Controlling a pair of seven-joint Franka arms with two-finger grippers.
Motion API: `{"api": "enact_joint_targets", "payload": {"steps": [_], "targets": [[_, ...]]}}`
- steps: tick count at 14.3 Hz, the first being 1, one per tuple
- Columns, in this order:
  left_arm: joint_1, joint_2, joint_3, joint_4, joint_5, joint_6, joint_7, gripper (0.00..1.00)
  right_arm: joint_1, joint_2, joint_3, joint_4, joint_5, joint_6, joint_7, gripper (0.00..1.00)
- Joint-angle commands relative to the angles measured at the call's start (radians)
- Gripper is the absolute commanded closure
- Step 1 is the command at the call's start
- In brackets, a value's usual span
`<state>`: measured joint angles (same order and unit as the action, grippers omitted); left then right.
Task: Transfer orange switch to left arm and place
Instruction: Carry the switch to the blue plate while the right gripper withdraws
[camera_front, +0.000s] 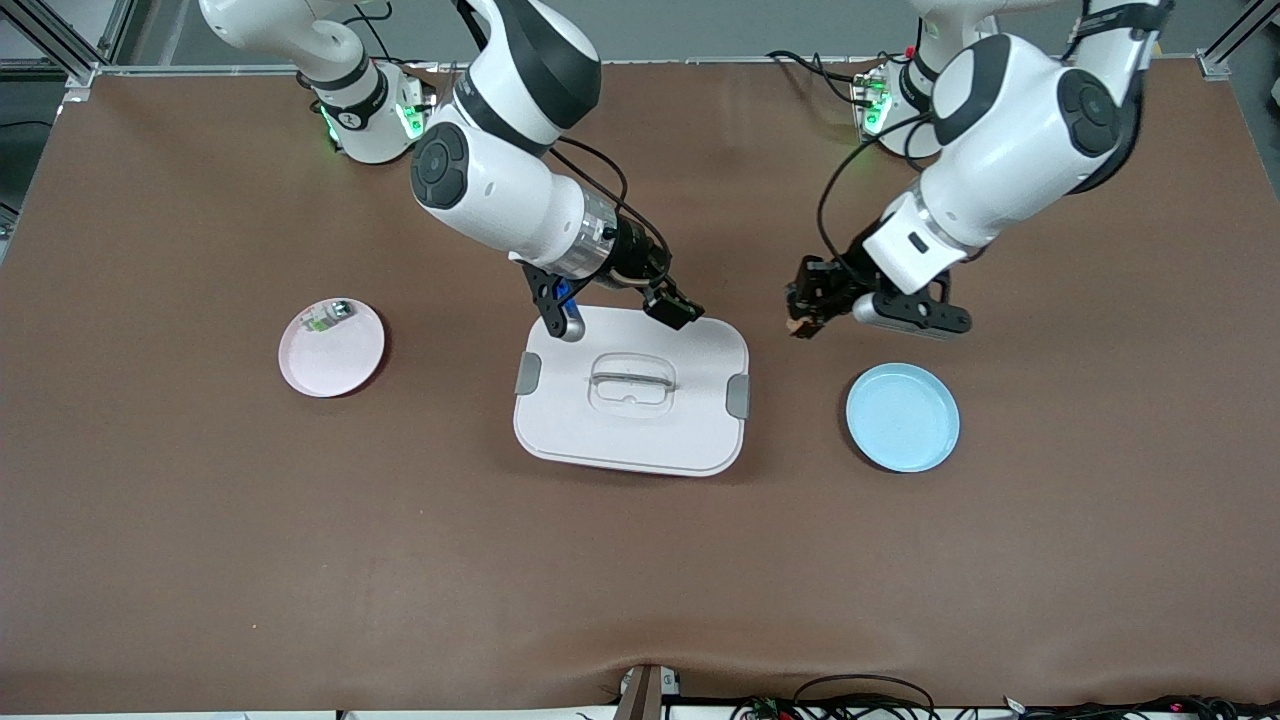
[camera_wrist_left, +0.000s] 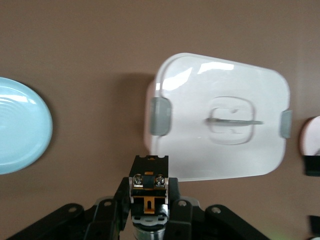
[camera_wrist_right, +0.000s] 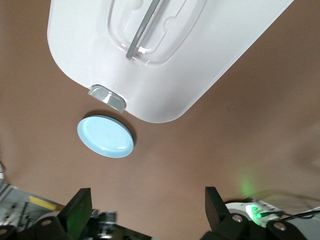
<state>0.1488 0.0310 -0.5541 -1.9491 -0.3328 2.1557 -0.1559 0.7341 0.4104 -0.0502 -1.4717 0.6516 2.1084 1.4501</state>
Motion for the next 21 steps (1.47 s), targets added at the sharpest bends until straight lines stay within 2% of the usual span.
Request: {"api": "enact_joint_targets", "payload": {"steps": [1,5,9,14,17,20,21], "targets": [[0.063,0.006,-0.004,0.009,0.096,-0.077,0.178,1.0,-0.034,-0.05,0.0,-0.024,-0.029,-0.088,-0.106,0.0],[0.147,0.076,-0.004,0.003,0.221,-0.096,0.522,1.0,-0.073,-0.103,0.001,-0.05,-0.102,-0.163,-0.216,0.0],[0.212,0.174,-0.006,0.004,0.334,-0.08,0.79,1.0,-0.145,-0.223,0.0,-0.186,-0.107,-0.175,-0.44,0.0],[0.215,0.306,-0.007,0.003,0.578,0.054,0.907,1.0,-0.255,-0.274,0.001,-0.222,-0.248,-0.312,-0.724,0.0],[0.215,0.38,-0.007,-0.008,0.595,0.174,1.004,1.0,-0.343,-0.286,0.0,-0.229,-0.277,-0.364,-0.899,0.0],[0.207,0.432,-0.007,-0.011,0.636,0.237,1.155,1.0,-0.374,-0.308,0.001,-0.236,-0.416,-0.392,-1.034,0.0],[0.209,0.451,-0.007,-0.011,0.655,0.25,1.177,1.0,-0.386,-0.317,0.0,-0.245,-0.435,-0.395,-1.072,0.0]]}}
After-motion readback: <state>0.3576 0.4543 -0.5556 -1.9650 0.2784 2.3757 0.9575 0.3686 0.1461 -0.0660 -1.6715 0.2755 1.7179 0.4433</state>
